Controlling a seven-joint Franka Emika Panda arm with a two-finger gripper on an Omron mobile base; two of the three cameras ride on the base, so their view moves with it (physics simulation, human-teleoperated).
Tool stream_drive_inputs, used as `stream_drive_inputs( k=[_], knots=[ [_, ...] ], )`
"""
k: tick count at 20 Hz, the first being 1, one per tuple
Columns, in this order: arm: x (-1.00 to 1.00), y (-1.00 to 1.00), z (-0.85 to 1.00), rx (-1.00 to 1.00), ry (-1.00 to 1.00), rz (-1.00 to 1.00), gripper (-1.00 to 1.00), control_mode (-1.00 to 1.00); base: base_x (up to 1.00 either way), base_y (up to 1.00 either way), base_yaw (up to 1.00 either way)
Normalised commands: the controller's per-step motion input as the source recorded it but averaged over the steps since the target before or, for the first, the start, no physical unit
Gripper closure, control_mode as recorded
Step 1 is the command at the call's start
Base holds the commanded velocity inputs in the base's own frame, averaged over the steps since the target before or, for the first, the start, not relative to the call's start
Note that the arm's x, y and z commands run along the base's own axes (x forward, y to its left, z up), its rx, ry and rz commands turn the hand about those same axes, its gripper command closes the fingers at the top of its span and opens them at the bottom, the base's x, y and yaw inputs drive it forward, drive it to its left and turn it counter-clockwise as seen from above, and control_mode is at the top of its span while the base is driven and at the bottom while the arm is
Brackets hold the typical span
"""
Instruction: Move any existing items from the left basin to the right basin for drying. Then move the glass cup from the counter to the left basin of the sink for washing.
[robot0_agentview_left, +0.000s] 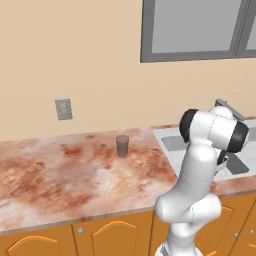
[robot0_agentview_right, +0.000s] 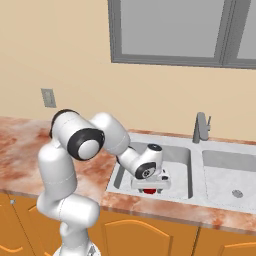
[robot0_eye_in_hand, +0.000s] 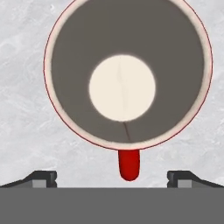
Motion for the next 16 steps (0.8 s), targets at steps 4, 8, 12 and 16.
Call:
stream_drive_inputs(
  k=[4, 8, 12, 16],
  knots=[
    [0.04, -0.04, -0.08, 0.03, -0.05, 0.05, -1.0, -1.0, 0.0, 0.0, 0.0],
    [0.11, -0.07, -0.01, 0.04, -0.03, 0.03, -1.0, -1.0, 0.0, 0.0, 0.0],
    [0.23, 0.0, 0.0, 0.03, 0.0, 0.0, -1.0, -1.0, 0.0, 0.0, 0.0],
    [0.2, 0.0, 0.0, 0.02, 0.0, 0.0, -1.0, -1.0, 0.0, 0.0, 0.0]
  ],
)
